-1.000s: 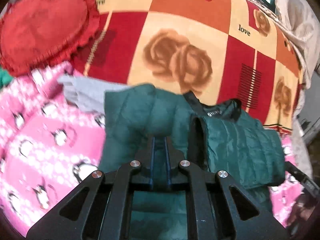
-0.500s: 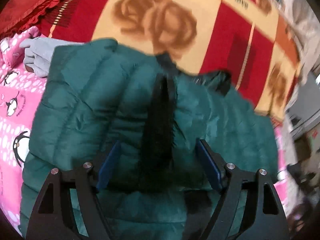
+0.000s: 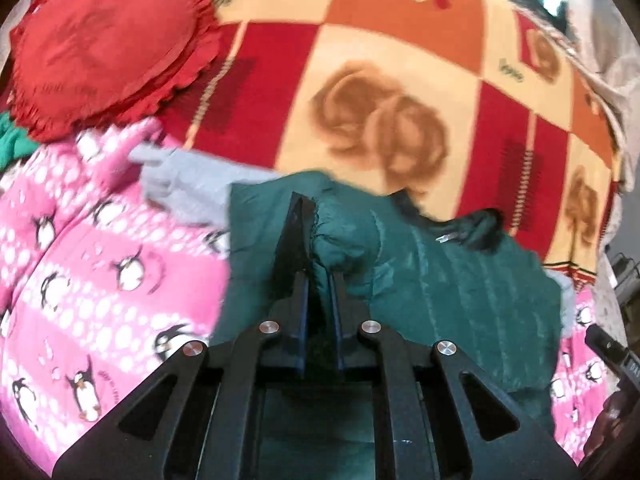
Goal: Fold large clothes
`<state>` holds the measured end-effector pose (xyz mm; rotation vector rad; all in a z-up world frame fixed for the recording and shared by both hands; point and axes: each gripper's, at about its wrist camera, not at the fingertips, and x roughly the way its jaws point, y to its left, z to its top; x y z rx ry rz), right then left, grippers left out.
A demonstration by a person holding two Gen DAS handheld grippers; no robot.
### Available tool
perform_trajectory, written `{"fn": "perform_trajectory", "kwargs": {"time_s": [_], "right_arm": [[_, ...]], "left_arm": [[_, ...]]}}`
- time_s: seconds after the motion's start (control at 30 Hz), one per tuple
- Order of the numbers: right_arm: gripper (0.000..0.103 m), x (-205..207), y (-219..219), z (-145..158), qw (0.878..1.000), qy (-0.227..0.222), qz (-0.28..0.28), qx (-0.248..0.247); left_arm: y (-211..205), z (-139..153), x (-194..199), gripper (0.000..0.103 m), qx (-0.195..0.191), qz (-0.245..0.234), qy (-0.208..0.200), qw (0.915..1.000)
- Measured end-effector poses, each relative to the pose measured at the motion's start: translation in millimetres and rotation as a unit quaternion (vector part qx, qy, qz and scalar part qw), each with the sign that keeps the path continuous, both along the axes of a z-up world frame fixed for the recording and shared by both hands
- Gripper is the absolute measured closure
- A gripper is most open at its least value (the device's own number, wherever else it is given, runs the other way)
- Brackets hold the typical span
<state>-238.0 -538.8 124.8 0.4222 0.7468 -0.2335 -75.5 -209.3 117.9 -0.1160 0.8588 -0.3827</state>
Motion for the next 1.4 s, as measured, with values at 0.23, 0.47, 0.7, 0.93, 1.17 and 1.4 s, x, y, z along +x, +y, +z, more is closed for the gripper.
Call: {"fn": "perform_trajectory", "kwargs": {"time_s": [0.23,0.47,0.7,0.93,1.17,1.4], "right_arm": [[0.024,66.4,27.2,-60.4,0.992,0.091,0.043,-0.074],[0.024,39.4,16.9,-16.6,0.997,0.044,0.020,-0.060],[0.024,57.5,23.4,-0.4,0.996,0.030,0.022,-0.078],[0.023,102.1,24.0,-45.9,0.992,0.081,0.019,-0.093],[0.018,103.9,16.9,-52.5,0.991,0.092,0.009,-0.093],[0.018,43.6,47.0,-11.1,0.990,0.045,0.051,-0.126]], "left_arm": [[3.5,-25.0,0.9,0.092,0.012,-0.014,0.032,0.9993],[14.8,9.6,-12.5,0.033,-0.004,-0.022,-0.019,0.9996],[-14.3,10.5,-5.2,0.032,0.037,-0.027,-0.033,0.9984],[-48.7,-50.9,22.9,0.030,0.116,-0.020,0.015,0.9929],[-53.5,-60.6,23.2,0.028,0.132,-0.020,0.002,0.9910],[-55.5,-61.1,26.3,0.028,0.132,-0.017,0.003,0.9911]]}}
